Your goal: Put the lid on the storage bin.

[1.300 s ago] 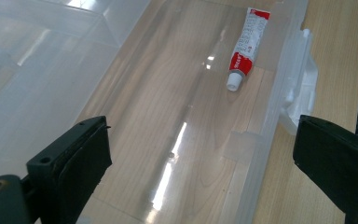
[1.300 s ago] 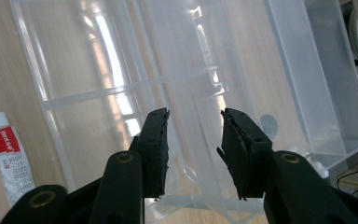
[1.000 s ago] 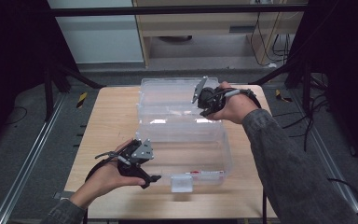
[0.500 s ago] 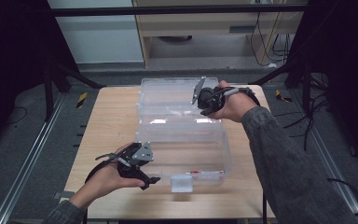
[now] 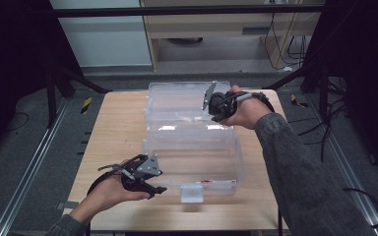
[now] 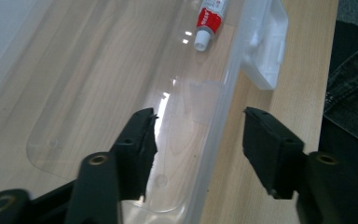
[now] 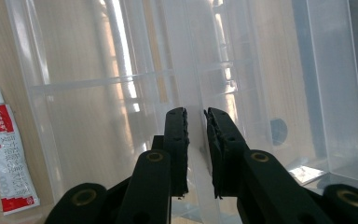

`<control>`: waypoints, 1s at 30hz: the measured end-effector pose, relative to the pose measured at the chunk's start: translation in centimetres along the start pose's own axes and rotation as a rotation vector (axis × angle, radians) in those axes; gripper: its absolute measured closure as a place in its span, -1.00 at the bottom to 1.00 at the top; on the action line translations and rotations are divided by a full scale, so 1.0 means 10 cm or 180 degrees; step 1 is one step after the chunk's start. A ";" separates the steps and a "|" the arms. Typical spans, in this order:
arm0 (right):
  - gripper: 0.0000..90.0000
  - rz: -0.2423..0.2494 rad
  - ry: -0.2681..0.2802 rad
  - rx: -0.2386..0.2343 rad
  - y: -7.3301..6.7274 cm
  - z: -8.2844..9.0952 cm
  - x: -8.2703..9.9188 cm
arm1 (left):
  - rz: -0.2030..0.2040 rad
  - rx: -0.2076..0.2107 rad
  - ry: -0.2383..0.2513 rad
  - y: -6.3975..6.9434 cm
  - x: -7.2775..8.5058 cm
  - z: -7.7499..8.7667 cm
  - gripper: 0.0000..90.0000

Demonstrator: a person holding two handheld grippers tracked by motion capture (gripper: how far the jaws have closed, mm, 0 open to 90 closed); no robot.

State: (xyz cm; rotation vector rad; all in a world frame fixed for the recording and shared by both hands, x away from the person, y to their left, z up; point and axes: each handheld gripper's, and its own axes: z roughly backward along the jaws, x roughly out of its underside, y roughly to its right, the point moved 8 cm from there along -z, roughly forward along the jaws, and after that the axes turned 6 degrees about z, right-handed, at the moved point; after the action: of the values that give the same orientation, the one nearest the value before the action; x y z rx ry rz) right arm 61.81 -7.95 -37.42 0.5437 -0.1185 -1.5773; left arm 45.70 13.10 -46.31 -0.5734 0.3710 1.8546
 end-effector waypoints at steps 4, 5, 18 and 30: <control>0.75 0.0008 -0.0014 0.0009 0.00 0.01 0.00 | -0.0024 0.0014 -0.0096 0.00 0.02 -0.03 0.25; 0.75 0.0008 -0.0014 0.0009 0.00 0.01 0.00 | -0.0024 0.0014 -0.0096 0.00 0.02 -0.03 0.26; 0.75 0.0003 0.0004 0.0014 -0.01 0.01 0.00 | -0.0016 0.0067 -0.0205 0.00 0.08 -0.16 0.65; 0.79 0.0035 -0.0021 0.0001 -0.02 0.01 -0.02 | -0.0002 0.0036 -0.0121 0.02 0.09 -0.16 0.76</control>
State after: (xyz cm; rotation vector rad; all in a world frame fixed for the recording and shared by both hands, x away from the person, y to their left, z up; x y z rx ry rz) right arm 61.61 -7.76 -37.34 0.5371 -0.1265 -1.5686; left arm 45.60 12.89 -48.13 -0.5298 0.3560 1.8591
